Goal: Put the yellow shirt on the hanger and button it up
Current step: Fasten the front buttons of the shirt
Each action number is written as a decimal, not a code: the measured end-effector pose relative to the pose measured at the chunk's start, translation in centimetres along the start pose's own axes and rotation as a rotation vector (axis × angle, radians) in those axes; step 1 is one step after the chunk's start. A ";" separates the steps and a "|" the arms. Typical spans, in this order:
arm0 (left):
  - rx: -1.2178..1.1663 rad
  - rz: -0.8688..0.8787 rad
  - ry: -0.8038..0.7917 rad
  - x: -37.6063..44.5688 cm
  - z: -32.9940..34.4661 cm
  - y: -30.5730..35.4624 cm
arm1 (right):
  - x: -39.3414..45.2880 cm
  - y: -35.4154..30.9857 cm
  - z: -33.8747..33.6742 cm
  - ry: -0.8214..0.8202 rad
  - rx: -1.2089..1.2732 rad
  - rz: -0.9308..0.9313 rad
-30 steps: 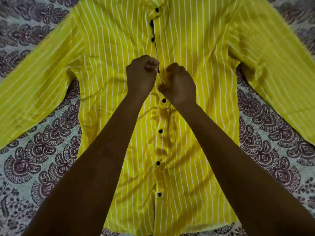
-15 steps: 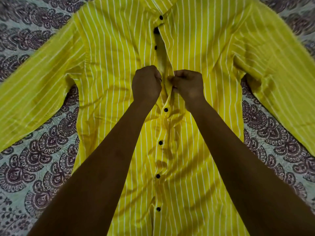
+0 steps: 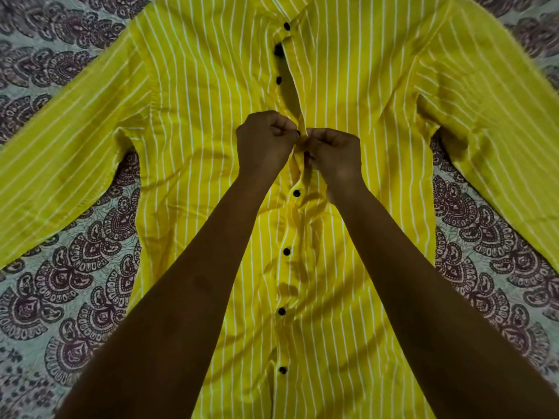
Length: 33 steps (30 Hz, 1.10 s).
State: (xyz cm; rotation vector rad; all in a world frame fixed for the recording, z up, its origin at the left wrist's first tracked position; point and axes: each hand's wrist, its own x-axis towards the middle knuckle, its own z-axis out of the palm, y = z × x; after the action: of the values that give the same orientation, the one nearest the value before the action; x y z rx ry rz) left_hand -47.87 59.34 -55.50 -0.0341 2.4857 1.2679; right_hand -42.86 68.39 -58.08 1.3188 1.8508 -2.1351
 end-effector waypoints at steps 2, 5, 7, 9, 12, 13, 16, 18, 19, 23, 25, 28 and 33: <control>-0.005 -0.013 0.012 0.0 0.0 -0.1 | -0.1 0.1 0.1 0.001 0.010 -0.007; -0.010 -0.032 0.027 0.1 0.1 -0.1 | -0.4 0.2 0.3 0.020 0.020 -0.045; -0.017 -0.048 0.028 0.1 0.0 0.0 | -0.7 0.3 0.4 0.038 0.031 -0.068; -0.025 -0.059 0.031 0.1 -0.1 0.1 | -1.0 0.4 0.5 0.027 0.061 -0.073; -0.018 -0.064 0.033 0.1 -0.2 0.1 | -1.1 0.3 0.5 -0.013 0.094 -0.080; -0.021 -0.066 0.026 0.0 -0.3 0.0 | -1.1 0.2 0.4 -0.027 0.104 -0.074; -0.078 -0.093 -0.005 0.0 -0.4 -0.3 | -0.7 0.2 0.3 -0.057 0.094 -0.072; -0.135 -0.139 -0.015 -0.1 -0.3 -0.6 | -0.5 0.5 0.2 -0.061 0.041 -0.100; -0.163 -0.169 -0.018 0.0 -0.3 -0.8 | -0.4 0.6 0.3 -0.055 0.011 -0.118; -0.205 -0.232 -0.026 0.1 0.0 -1.1 | -0.2 1.3 0.6 -0.012 -0.066 -0.209; -0.203 -0.241 -0.016 0.2 0.1 -1.1 | -0.2 1.6 0.9 0.026 -0.099 -0.244; -0.220 -0.296 -0.032 0.4 0.0 -0.7 | -0.3 1.9 1.3 0.071 -0.129 -0.291; -0.255 -0.334 -0.087 0.5 -0.2 -0.8 | -0.4 2.2 1.4 0.080 -0.125 -0.326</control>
State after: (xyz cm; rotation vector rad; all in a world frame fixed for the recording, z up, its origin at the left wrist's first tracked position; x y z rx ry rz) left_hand -48.23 58.79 -56.17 -0.4289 2.1197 1.3922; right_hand -42.25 66.34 -59.66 1.1613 2.3311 -2.0843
